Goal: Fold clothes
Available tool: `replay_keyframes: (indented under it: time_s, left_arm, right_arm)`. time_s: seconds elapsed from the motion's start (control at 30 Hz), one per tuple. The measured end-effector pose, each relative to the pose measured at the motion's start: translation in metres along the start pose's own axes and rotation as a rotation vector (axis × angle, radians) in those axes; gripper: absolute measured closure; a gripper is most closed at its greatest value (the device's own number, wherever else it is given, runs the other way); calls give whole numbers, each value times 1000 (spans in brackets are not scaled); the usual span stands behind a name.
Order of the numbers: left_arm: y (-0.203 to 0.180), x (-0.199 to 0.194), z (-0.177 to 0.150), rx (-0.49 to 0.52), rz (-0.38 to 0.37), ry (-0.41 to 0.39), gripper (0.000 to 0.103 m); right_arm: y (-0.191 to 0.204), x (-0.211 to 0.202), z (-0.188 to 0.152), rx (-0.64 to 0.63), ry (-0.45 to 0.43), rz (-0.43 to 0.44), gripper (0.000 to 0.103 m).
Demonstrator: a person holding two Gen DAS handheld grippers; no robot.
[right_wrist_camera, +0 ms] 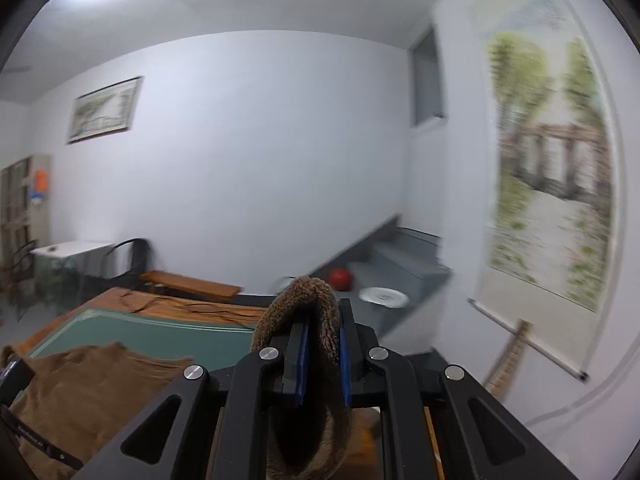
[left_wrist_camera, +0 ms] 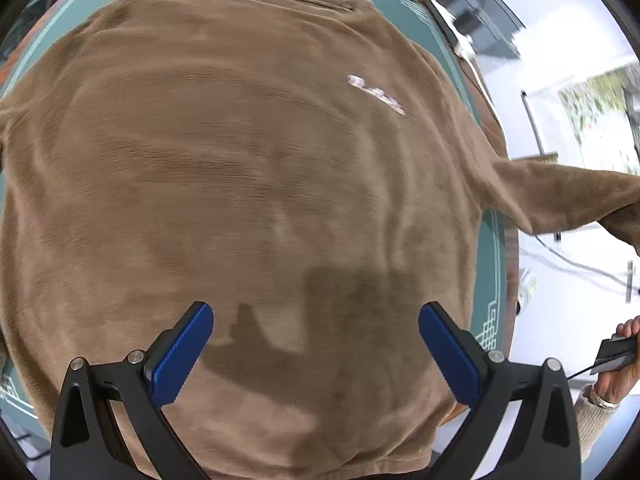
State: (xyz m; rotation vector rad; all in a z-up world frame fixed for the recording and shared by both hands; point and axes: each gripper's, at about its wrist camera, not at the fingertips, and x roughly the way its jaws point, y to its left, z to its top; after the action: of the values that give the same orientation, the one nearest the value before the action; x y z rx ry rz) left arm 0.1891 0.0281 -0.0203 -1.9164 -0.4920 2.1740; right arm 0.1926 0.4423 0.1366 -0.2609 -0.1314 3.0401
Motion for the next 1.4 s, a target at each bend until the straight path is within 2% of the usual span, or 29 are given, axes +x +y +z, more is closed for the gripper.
replay_keyframes:
  time_s: [0.17, 0.23, 0.33, 0.43, 0.53, 0.57, 0.6, 0.63, 0.7, 0.83, 1.0, 1.1, 1.17, 1.23, 1.27, 1.4]
  left_arm:
    - [22, 30, 10, -81, 2, -6, 0]
    - [33, 31, 11, -104, 2, -5, 0]
    - [46, 37, 14, -132, -3, -1, 0]
    - [55, 44, 18, -152, -8, 6, 0]
    - [61, 47, 21, -161, -13, 19, 0]
    - [63, 47, 22, -160, -15, 25, 0]
    - [62, 49, 23, -157, -16, 30, 0]
    - [62, 50, 24, -153, -18, 36, 0]
    - [58, 52, 27, -139, -24, 44, 0]
    - [47, 54, 34, -109, -29, 46, 0]
    - [29, 53, 41, -58, -19, 23, 0]
    - [12, 52, 39, -5, -23, 2, 0]
    - [-3, 52, 35, 47, -52, -8, 0]
    - [-20, 52, 27, 123, -71, -29, 0]
    - [-32, 50, 22, 192, -55, -58, 0]
    - [-83, 60, -6, 609, 193, -240, 0]
  right_arm:
    - [73, 33, -6, -135, 50, 161, 89]
    - [101, 44, -14, -188, 83, 218, 89]
    - [142, 65, -36, -255, 165, 309, 89]
    - [174, 76, -60, -291, 242, 358, 89]
    - [190, 93, -84, -304, 352, 405, 89]
    - [198, 101, -95, -323, 416, 427, 88]
    - [204, 104, -106, -353, 470, 437, 79]
    - [208, 107, -116, -385, 521, 444, 51]
    - [222, 111, -138, -474, 615, 464, 12]
    - [225, 100, -154, -493, 672, 533, 12]
    - [189, 92, -145, -339, 698, 515, 12]
    - [158, 92, -148, -190, 735, 476, 12]
    - [138, 89, -160, -82, 770, 448, 12]
    - [126, 85, -170, -3, 801, 438, 12]
    - [122, 82, -178, 20, 820, 436, 12]
    - [113, 70, -209, 76, 895, 437, 12]
